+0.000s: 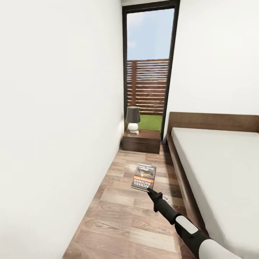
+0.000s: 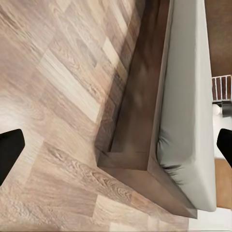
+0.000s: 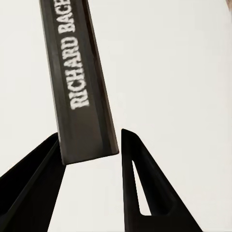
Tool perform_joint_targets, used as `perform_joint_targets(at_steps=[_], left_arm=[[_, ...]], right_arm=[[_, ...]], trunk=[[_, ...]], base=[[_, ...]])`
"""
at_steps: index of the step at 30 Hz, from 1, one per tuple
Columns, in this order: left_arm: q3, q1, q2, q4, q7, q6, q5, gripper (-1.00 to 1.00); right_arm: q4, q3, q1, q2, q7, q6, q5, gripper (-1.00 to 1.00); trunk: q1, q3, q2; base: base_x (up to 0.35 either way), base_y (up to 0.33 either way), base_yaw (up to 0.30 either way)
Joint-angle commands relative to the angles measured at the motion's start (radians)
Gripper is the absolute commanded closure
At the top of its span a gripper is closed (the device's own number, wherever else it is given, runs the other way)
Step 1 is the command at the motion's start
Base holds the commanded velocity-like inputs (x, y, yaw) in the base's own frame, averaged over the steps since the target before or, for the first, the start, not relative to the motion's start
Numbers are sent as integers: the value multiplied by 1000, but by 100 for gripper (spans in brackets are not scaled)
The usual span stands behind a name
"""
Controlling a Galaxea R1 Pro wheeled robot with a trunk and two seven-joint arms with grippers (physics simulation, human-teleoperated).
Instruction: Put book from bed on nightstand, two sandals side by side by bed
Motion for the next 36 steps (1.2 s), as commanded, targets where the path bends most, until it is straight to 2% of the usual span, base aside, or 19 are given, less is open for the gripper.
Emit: perform_joint_targets(at_steps=[1, 17, 36], left_arm=[[6, 0, 0, 0, -4, 11, -2, -100], [6, 0, -1, 0, -4, 11, -2, -100], [6, 0, -1, 0, -4, 11, -2, -100]], right_arm=[[0, 5, -1, -1, 2, 6, -13, 100], [0, 5, -1, 0, 2, 6, -13, 100], [0, 5, -2, 1, 3, 6, -13, 100]], trunk=[[0, -1, -1], [0, -1, -1], [0, -1, -1]], base=[[155, 2, -179], [155, 18, -159], [155, 95, -16]])
